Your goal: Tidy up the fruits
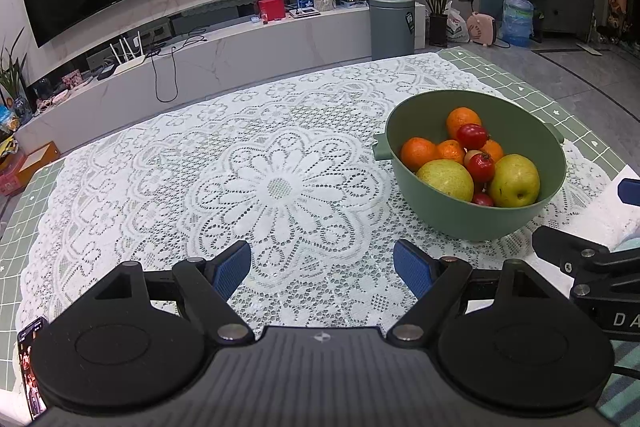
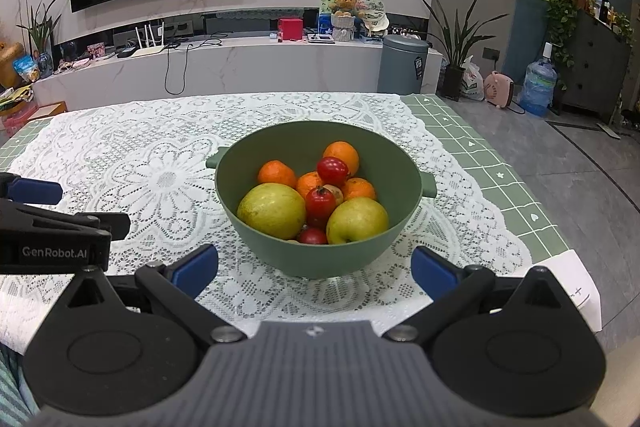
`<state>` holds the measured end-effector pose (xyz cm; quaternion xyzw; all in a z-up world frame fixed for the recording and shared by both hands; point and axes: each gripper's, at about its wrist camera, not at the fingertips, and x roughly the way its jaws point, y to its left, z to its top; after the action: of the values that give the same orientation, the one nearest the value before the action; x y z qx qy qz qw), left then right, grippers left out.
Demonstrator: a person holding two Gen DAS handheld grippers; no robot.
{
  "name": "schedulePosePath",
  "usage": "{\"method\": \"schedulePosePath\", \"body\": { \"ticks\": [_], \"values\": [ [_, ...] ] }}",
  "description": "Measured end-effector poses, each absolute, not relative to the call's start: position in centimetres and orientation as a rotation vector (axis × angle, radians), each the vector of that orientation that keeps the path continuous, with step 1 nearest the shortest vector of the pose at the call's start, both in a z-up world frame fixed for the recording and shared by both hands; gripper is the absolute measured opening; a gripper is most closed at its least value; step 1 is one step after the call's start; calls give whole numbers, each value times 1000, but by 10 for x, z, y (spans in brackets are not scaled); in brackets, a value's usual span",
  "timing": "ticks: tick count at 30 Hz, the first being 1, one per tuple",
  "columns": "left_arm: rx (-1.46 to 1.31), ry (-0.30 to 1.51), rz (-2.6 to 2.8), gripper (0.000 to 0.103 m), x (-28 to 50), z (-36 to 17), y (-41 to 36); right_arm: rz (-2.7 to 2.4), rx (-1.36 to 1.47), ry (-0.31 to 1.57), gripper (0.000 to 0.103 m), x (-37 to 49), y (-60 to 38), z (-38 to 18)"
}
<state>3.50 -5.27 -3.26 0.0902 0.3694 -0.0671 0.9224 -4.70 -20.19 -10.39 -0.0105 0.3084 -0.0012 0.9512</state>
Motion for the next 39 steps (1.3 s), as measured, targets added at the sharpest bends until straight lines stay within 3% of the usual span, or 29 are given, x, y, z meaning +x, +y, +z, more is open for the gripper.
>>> {"method": "schedulePosePath", "body": {
  "ticks": [39],
  "values": [
    [186, 745, -126, 95, 31, -27, -52, -3, -17, 641, 99, -48, -202, -107]
  ]
}}
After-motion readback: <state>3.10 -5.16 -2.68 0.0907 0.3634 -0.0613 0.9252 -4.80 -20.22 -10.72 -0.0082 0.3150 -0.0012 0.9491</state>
